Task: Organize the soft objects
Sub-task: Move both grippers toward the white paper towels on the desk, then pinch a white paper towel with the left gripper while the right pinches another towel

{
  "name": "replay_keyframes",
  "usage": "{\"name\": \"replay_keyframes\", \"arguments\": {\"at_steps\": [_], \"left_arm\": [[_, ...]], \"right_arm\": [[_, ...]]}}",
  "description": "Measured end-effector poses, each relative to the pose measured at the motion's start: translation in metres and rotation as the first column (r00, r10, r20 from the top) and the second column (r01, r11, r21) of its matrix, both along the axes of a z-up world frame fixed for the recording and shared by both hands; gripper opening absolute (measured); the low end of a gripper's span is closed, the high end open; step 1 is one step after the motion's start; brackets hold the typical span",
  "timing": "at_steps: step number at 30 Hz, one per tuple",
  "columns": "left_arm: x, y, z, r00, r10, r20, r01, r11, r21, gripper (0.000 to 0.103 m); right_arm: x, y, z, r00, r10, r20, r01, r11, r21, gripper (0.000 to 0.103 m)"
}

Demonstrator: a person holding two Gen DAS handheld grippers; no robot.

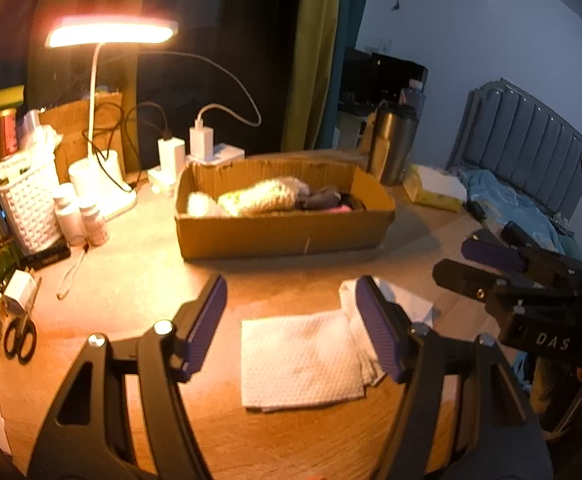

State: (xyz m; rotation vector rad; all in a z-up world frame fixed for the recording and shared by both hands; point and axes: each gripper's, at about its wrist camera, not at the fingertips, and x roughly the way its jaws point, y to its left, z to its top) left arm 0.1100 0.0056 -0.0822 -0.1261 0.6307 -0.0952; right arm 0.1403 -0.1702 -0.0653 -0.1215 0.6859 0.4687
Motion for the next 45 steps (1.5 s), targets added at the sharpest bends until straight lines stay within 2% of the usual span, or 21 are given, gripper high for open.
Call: {"name": "replay_keyframes", "arguments": {"at_steps": [11, 21, 24, 32, 38, 41, 45], "left_arm": [[0.005, -0.013, -0.038, 0.996, -0.024, -0.086, 0.024, 1.000, 0.001, 0.068], [0.020, -0.022, -0.059, 0.990, -0.020, -0.142, 0.026, 0.999, 0.047, 0.069], [0.025, -0.020, -0.064, 0.987, -0.004, -0.160, 0.014, 0.998, 0.058, 0.077], [0.039, -0.016, -0.081, 0.972, 0.022, -0.236, -0.006, 0.998, 0.068, 0.077], [0.044, -0.014, -0.087, 0.964, 0.008, -0.266, 0.001, 0.999, 0.036, 0.079], [0.045, -0.018, -0.088, 0.962, -0.003, -0.273, 0.019, 0.998, 0.054, 0.087], [0.048, -0.029, -0.091, 0.956, -0.018, -0.293, 0.055, 0.992, 0.118, 0.090]], "right_arm": [[0.005, -0.005, -0.037, 0.997, -0.002, -0.072, 0.002, 1.000, -0.006, 0.060], [0.022, -0.009, -0.059, 0.992, -0.009, -0.127, 0.009, 1.000, -0.005, 0.061], [0.028, -0.007, -0.063, 0.990, -0.004, -0.138, 0.003, 1.000, -0.006, 0.061], [0.042, -0.003, -0.073, 0.985, 0.008, -0.171, -0.010, 1.000, -0.009, 0.062], [0.050, -0.001, -0.084, 0.979, 0.008, -0.205, -0.013, 1.000, -0.025, 0.065], [0.052, 0.000, -0.085, 0.977, 0.008, -0.212, -0.013, 1.000, -0.025, 0.065], [0.053, 0.003, -0.086, 0.978, 0.016, -0.209, -0.025, 0.999, -0.040, 0.069]]}}
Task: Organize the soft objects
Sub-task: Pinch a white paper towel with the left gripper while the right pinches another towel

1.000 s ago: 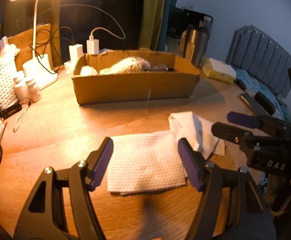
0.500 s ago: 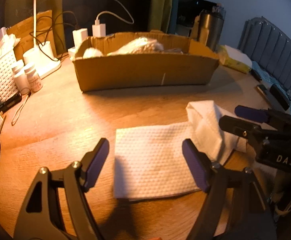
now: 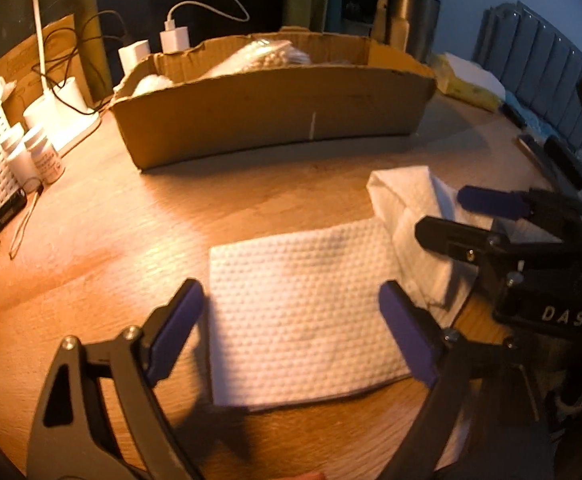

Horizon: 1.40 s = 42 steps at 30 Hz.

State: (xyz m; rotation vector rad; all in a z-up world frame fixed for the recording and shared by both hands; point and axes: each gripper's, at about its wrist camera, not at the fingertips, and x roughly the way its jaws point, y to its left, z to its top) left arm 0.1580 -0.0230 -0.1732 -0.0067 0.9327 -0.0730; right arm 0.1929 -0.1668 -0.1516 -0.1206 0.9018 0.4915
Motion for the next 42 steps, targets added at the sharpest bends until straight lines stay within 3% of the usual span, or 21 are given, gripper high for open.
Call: {"name": "replay_keyframes", "arguments": {"at_steps": [9, 15, 17, 19, 26, 31, 34, 42], "left_arm": [[0.000, -0.001, 0.000, 1.000, -0.002, 0.001, 0.002, 1.000, 0.004, 0.089], [-0.003, -0.002, 0.002, 1.000, -0.006, 0.018, 0.006, 1.000, -0.002, 0.068], [-0.004, -0.001, 0.003, 1.000, 0.000, 0.023, 0.000, 1.000, -0.005, 0.053], [-0.006, 0.000, 0.004, 1.000, 0.002, 0.031, -0.001, 1.000, -0.011, 0.046], [-0.009, -0.004, 0.005, 0.999, -0.023, 0.037, 0.023, 0.999, -0.022, 0.026], [-0.012, -0.005, 0.006, 0.999, -0.028, 0.038, 0.029, 0.999, -0.028, 0.022], [-0.013, -0.005, 0.006, 0.999, -0.030, 0.039, 0.031, 0.999, -0.028, 0.021], [-0.021, -0.004, 0.011, 0.998, -0.028, 0.054, 0.030, 0.999, -0.044, 0.021]], "right_arm": [[-0.001, 0.007, -0.002, 1.000, 0.009, 0.022, -0.008, 0.999, -0.048, 0.069], [-0.004, 0.009, -0.003, 0.999, 0.029, 0.042, -0.024, 0.995, -0.097, 0.063], [-0.004, 0.007, -0.003, 0.999, 0.030, 0.044, -0.026, 0.995, -0.094, 0.059], [-0.004, 0.003, -0.002, 0.998, 0.028, 0.048, -0.024, 0.995, -0.093, 0.049], [-0.006, -0.003, -0.002, 0.998, 0.027, 0.053, -0.023, 0.996, -0.087, 0.038], [-0.007, -0.008, -0.001, 0.999, 0.023, 0.041, -0.021, 0.998, -0.060, 0.020], [-0.007, -0.010, -0.001, 0.999, 0.028, 0.032, -0.027, 0.999, -0.044, 0.015], [-0.014, -0.013, 0.002, 0.999, 0.030, 0.032, -0.029, 0.999, -0.029, 0.013]]}}
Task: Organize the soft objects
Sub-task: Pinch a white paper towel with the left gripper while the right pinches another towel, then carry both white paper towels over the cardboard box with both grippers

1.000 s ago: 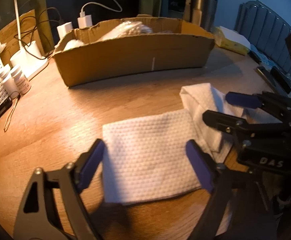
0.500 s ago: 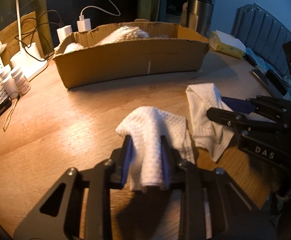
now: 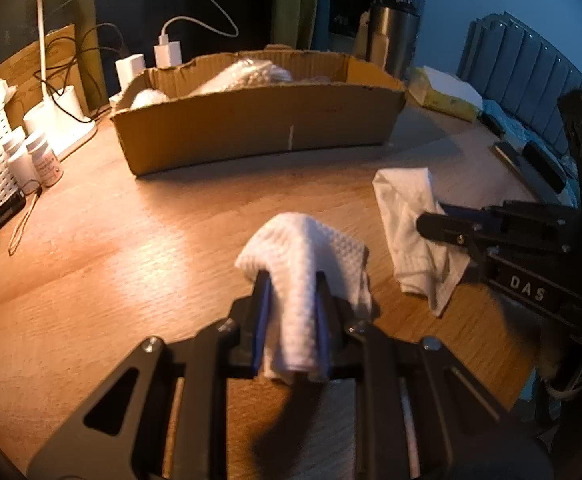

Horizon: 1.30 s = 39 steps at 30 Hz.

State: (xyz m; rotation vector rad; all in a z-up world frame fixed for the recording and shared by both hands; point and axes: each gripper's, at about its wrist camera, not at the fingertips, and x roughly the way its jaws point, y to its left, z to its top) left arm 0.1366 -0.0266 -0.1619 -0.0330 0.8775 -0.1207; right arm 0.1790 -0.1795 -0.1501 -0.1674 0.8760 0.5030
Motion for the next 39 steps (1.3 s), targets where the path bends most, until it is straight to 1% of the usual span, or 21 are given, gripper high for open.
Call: {"name": "replay_keyframes", "arguments": {"at_steps": [5, 21, 28, 39], "left_arm": [[-0.005, 0.000, 0.010, 1.000, 0.000, 0.032, 0.000, 1.000, -0.010, 0.021], [-0.024, 0.000, 0.051, 0.992, 0.007, 0.123, -0.004, 1.000, -0.018, 0.021], [-0.029, 0.001, 0.073, 0.985, 0.014, 0.173, -0.011, 1.000, -0.019, 0.021], [-0.026, 0.011, 0.105, 0.971, 0.039, 0.237, -0.032, 0.999, -0.035, 0.021]], "right_arm": [[-0.005, -0.004, 0.006, 1.000, -0.004, 0.015, 0.004, 1.000, 0.002, 0.013], [-0.021, -0.005, 0.045, 0.995, 0.005, 0.100, -0.007, 1.000, 0.021, 0.013], [-0.024, -0.006, 0.066, 0.990, 0.004, 0.140, -0.008, 0.999, 0.033, 0.013], [-0.018, -0.004, 0.096, 0.981, 0.015, 0.195, -0.026, 0.998, 0.054, 0.013]]}}
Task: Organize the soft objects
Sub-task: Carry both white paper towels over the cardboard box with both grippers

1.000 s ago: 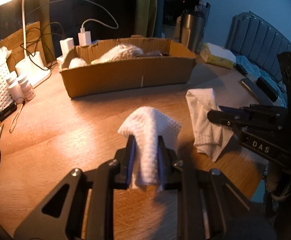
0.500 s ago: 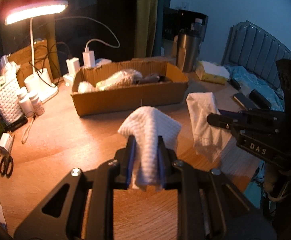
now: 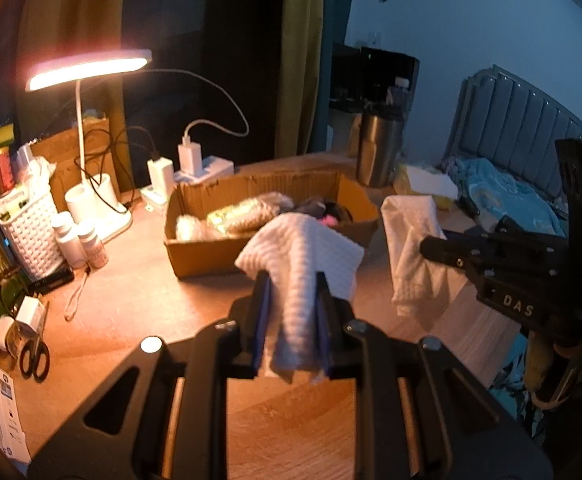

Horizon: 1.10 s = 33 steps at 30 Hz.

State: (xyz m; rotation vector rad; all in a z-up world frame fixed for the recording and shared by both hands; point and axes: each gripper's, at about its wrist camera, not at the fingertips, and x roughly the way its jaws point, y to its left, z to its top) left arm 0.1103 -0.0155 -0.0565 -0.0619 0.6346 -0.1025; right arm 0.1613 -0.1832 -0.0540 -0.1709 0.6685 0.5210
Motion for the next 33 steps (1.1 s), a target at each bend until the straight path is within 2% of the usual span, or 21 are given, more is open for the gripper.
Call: {"name": "replay_keyframes", "arguments": {"at_steps": [18, 33], "left_arm": [[0.031, 0.028, 0.045, 0.995, 0.044, 0.092, -0.042, 0.999, -0.026, 0.021], [0.086, 0.042, 0.056, 0.991, 0.060, 0.117, -0.055, 0.998, -0.044, 0.021]], "right_arm": [[0.035, 0.013, 0.040, 0.997, 0.017, 0.071, -0.019, 1.000, 0.020, 0.013], [0.088, 0.018, 0.042, 0.997, 0.020, 0.076, -0.022, 0.999, 0.028, 0.013]]}}
